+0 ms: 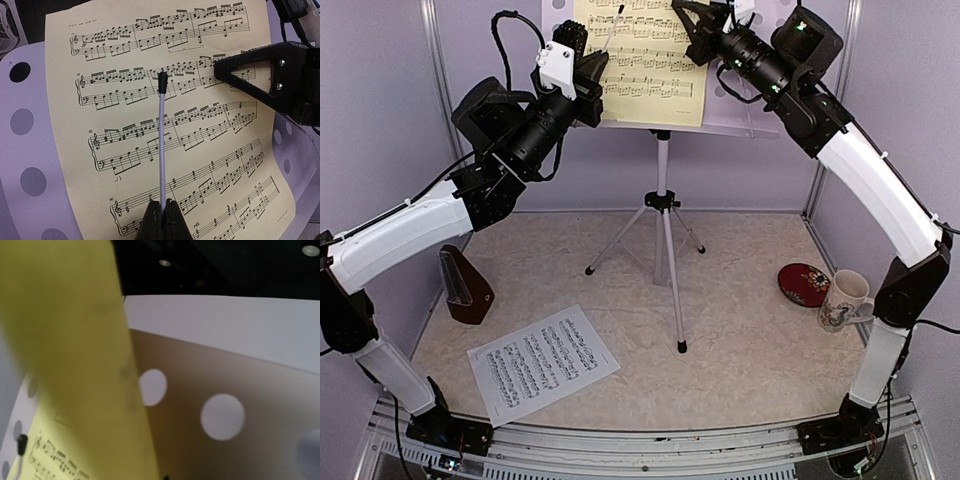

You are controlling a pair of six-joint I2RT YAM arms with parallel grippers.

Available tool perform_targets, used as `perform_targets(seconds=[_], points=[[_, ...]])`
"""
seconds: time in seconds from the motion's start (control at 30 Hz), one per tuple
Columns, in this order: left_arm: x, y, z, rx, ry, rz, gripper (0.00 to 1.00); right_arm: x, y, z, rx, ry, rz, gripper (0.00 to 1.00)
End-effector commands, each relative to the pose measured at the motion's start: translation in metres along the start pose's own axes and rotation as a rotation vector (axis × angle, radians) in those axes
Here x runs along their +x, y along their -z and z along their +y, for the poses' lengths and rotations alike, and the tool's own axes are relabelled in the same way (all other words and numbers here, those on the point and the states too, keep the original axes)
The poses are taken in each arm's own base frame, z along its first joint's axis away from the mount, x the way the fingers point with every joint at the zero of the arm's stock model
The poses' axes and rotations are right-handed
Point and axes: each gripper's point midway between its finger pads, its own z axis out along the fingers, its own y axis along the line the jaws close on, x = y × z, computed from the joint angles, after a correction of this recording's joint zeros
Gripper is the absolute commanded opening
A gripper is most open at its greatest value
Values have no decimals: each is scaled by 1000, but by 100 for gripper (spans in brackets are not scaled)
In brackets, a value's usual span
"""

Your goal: Set up the instrument practice props

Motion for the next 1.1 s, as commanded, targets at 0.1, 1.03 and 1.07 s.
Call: perform_targets(seconds=[0.1,1.03,1.07], points=[[-13,4,-8,54,2,-35,0,-10,-4,8,-38,21,-41,0],[-13,2,-13,70,-7,-46,0,-13,-23,34,-38,33,-153,0],[-14,2,-12,69,-6,-48,0,-13,-23,35,-41,32,-154,0]])
